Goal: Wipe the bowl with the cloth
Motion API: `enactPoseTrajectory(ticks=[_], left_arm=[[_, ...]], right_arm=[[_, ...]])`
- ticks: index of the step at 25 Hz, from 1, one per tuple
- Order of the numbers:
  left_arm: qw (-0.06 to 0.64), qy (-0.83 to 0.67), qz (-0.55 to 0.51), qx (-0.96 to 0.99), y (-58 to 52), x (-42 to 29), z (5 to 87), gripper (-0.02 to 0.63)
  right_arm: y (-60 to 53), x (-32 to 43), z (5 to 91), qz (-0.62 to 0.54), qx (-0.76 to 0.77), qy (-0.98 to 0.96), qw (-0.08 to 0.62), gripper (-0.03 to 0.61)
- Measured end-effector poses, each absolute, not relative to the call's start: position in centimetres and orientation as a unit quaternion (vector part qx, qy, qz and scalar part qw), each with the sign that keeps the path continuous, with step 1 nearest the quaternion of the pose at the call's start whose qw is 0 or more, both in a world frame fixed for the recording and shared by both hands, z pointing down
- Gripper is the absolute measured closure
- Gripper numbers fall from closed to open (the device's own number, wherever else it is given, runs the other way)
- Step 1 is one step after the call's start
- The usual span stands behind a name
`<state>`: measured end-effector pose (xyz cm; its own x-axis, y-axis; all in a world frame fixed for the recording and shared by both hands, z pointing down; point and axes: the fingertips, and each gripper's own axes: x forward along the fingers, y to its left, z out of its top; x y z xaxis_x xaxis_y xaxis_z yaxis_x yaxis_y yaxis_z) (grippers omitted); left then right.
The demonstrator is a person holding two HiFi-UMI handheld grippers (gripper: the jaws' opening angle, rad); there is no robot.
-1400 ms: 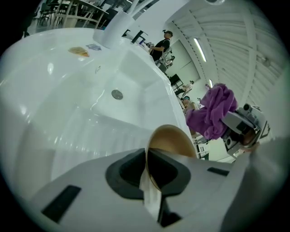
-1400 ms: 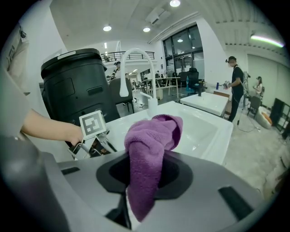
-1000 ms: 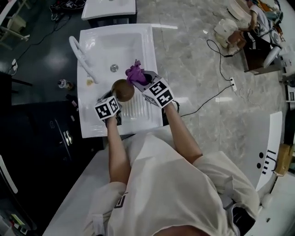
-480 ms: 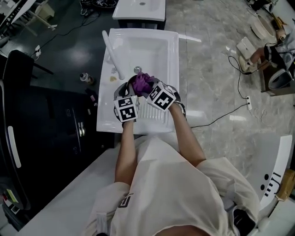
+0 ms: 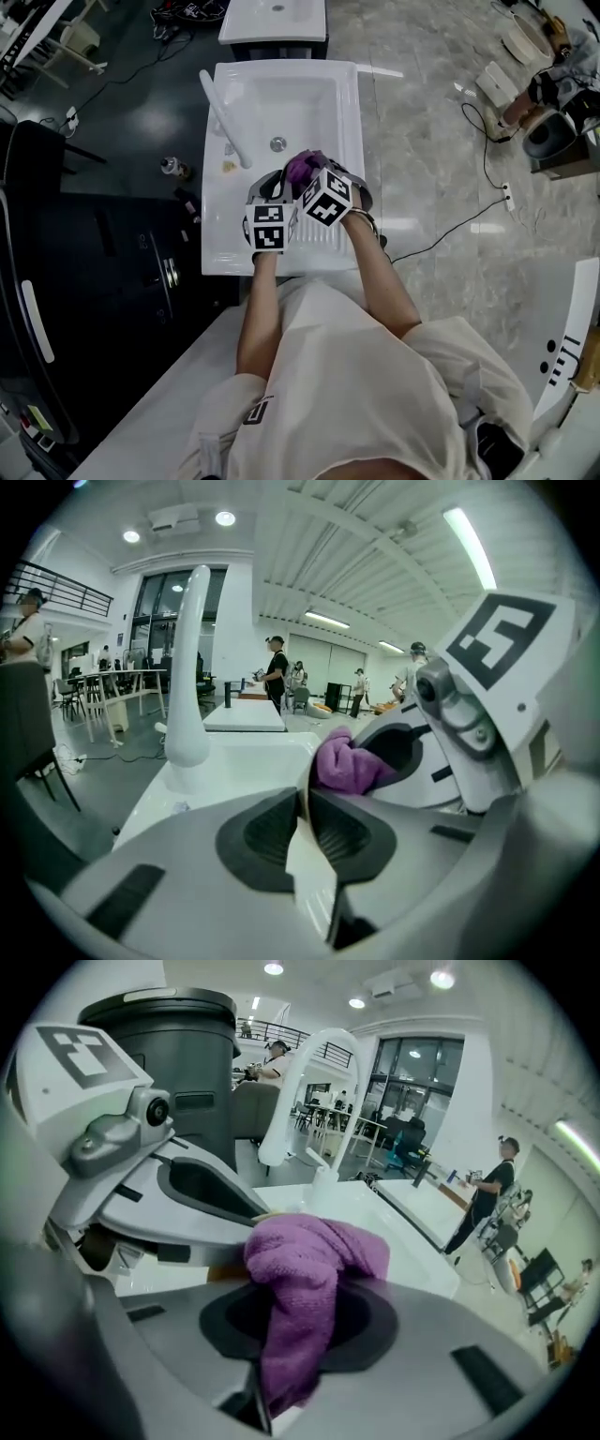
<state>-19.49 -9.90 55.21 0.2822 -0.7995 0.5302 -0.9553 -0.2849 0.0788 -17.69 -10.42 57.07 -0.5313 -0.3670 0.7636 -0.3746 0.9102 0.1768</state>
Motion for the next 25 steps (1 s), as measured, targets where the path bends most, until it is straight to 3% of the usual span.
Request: enactPoseTrajectory(ticks=[9,13,18,22,25], left_arm=[[0.222,-0.580,0.211,0.755,-10.8,-20.6,56.5,0.577],[0.254,-0.596,0.197,0.735,-11.1,-22.0,57.1,0.586],[0.288,-0.611,0.190,0.713,-10.7,-23.9,58.4,0.598],[0.299,-0.624,0.191,0.696,-10.3,-25.6,59.2,0.598],[0.299,-0.611,0.192,0.707,-10.3,-25.2,59.1,0.598]], right_arm=[[-11.4,-17.9,57.4,-0.047,0.203,-0.872,0.443,0.469],[-9.9,-18.9,58.2,-0.065,0.143,-0.877,0.454,0.396],[-8.1,-20.1,57.0,-0.057,0.088,-0.902,0.418,0.328],[-7.9,-20.5,55.1,-0.084,0.082,-0.914,0.389,0.328],[-7.9,-20.3,56.4,-0.114,0.083,-0.894,0.425,0.341]])
